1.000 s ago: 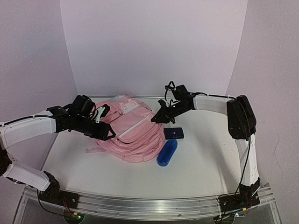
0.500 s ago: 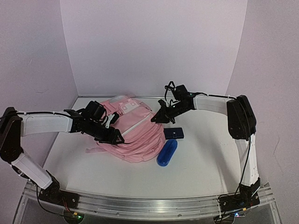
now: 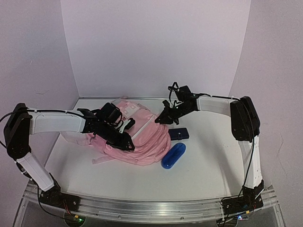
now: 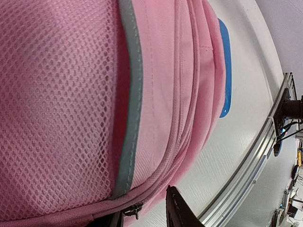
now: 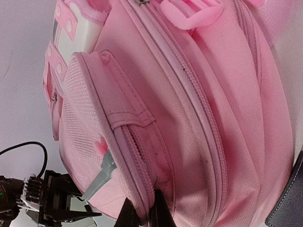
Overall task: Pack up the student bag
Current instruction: Zip the student bag at the center of the board.
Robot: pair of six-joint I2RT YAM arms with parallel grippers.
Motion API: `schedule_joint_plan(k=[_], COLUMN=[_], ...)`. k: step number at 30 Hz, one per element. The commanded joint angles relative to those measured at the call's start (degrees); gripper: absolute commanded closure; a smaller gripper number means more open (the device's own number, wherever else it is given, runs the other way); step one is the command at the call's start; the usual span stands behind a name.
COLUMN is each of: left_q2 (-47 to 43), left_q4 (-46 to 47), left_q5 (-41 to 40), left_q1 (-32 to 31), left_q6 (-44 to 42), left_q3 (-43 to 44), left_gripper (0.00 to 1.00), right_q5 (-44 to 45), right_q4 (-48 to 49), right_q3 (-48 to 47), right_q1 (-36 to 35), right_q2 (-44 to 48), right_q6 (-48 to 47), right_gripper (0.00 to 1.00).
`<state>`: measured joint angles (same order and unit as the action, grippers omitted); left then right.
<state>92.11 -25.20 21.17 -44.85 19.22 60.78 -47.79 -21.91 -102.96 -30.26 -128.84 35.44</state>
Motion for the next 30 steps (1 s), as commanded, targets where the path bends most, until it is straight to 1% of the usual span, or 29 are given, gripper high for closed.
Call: schedule_joint_plan(k=[1,2,4,9,11,15,17,19,22,24,26,30], left_q2=[0.8,1.5,2.4,0.4,0.0,2.6,3.7,3.6,1.5,0.0,-1.0,-2.8], left_q4=[2.1,0.8,-0.6,2.6,3.5,1.2,-0.1,1.0,7.3,12.8,15.9,9.7], left_q5=[2.5,1.9,1.6,1.0,1.4,5.5,6.8,8.1,8.6,9.4,9.2,1.4], left_q1=[-4.9,-5.5,-5.9,-6.1,-6.0,-6.0,-6.0,-5.9,-4.3,-2.7,-2.1,-1.9], left_q6=[-2.2,-2.9,-3.5,-3.6,-3.7,-3.8,-3.8,-2.6,2.9,7.7,10.0,8.6], left_q3=[6.5,7.7,9.5,9.6,10.4,16.2,18.9,19.8,17.1,13.9,11.7,11.8], left_gripper=[0.62,0.59,0.58,0.58,0.56,0.52,0.52,0.54,0.55,0.53,0.50,0.49], right_q5=[0.9,1.0,1.2,2.8,3.5,5.0,5.5,5.8,6.0,6.0,5.9,5.4], right_q4=[6.1,6.1,6.1,5.9,5.7,5.5,5.5,5.5,5.4,5.4,5.4,5.5], right_q3=[-2.2,-2.2,-2.5,-6.0,-7.5,-8.7,-9.2,-9.8,-10.5,-10.6,-10.5,-10.7], right_q1=[-2.2,-2.3,-2.4,-2.3,-2.4,-2.6,-2.8,-2.8,-2.9,-2.9,-3.0,-3.0], right_q2=[2.9,2.8,2.6,0.9,0.1,-1.2,-1.8,-2.3,-2.9,-3.1,-3.1,-3.1], right_q6=[2.3,2.3,2.3,1.5,1.3,1.5,1.6,1.6,1.7,1.7,1.7,1.2], right_gripper=[1.00,1.00,1.00,1.00,1.00,1.00,1.00,1.00,1.00,1.00,1.00,1.00])
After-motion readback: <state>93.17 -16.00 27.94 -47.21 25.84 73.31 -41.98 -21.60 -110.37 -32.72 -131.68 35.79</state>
